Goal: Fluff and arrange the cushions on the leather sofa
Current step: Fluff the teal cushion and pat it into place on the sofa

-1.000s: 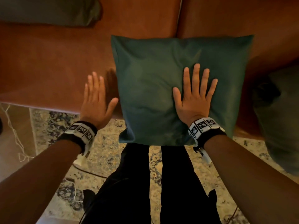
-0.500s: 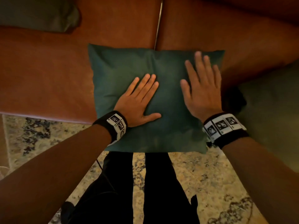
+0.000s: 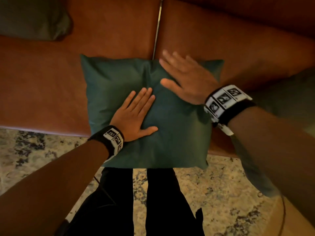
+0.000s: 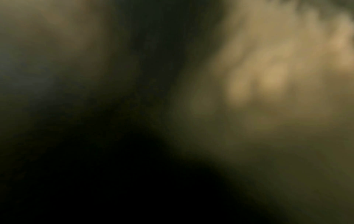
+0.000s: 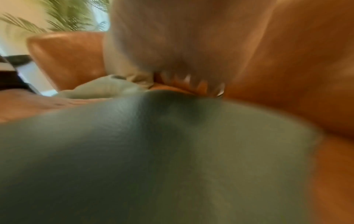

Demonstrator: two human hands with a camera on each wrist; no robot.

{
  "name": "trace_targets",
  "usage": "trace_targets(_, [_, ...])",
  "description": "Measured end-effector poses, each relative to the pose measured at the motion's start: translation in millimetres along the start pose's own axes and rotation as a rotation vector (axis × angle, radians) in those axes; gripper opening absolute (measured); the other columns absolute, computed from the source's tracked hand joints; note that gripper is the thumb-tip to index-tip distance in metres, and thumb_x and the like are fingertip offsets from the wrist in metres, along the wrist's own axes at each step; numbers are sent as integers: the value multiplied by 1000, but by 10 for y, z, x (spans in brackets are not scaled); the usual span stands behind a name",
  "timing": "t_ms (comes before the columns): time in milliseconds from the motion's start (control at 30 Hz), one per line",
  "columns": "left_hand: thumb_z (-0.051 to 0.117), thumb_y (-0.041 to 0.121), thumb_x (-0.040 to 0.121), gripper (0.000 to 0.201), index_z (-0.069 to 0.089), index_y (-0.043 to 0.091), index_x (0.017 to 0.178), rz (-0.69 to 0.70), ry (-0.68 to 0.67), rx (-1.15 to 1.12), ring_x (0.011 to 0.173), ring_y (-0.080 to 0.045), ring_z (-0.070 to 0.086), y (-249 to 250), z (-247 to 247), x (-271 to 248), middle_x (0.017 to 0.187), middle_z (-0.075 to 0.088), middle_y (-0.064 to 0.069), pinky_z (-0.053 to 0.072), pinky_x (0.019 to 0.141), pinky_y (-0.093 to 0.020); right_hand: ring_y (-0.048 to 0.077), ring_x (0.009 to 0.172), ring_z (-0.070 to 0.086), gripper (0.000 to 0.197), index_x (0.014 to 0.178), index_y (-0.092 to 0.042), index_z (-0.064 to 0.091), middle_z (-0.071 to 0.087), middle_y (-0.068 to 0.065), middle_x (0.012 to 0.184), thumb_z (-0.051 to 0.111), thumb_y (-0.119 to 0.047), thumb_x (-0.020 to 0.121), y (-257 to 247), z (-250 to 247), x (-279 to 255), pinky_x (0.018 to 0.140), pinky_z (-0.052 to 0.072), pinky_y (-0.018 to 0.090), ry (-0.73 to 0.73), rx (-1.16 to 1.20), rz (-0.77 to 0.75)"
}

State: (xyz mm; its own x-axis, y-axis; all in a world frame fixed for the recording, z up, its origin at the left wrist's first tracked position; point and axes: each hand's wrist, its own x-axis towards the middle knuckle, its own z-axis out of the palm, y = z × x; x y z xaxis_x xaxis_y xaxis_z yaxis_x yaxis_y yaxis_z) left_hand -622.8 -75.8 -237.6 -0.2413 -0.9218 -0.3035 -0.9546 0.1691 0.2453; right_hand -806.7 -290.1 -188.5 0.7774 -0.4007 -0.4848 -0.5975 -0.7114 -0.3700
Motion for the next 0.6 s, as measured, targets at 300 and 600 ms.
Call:
trace_targets(300, [28, 78, 94, 102, 15, 4, 163, -2, -5, -20, 159, -28, 6, -8, -4, 47, 171, 8, -15, 4, 129, -47, 31, 161, 9, 79, 166, -14, 20, 12, 11, 174, 11, -64, 106, 312, -81, -381, 130, 8, 53, 241, 32, 360])
trace_targets(600, [30, 76, 97, 98, 16, 6, 163, 5, 33, -42, 160, -26, 6, -70, -78, 67, 172, 10, -13, 8, 129, -47, 33, 161, 1, 76, 167, -14, 13, 0, 10, 175, 14, -60, 107, -76, 740, -690, 129, 5, 56, 462, 209, 632])
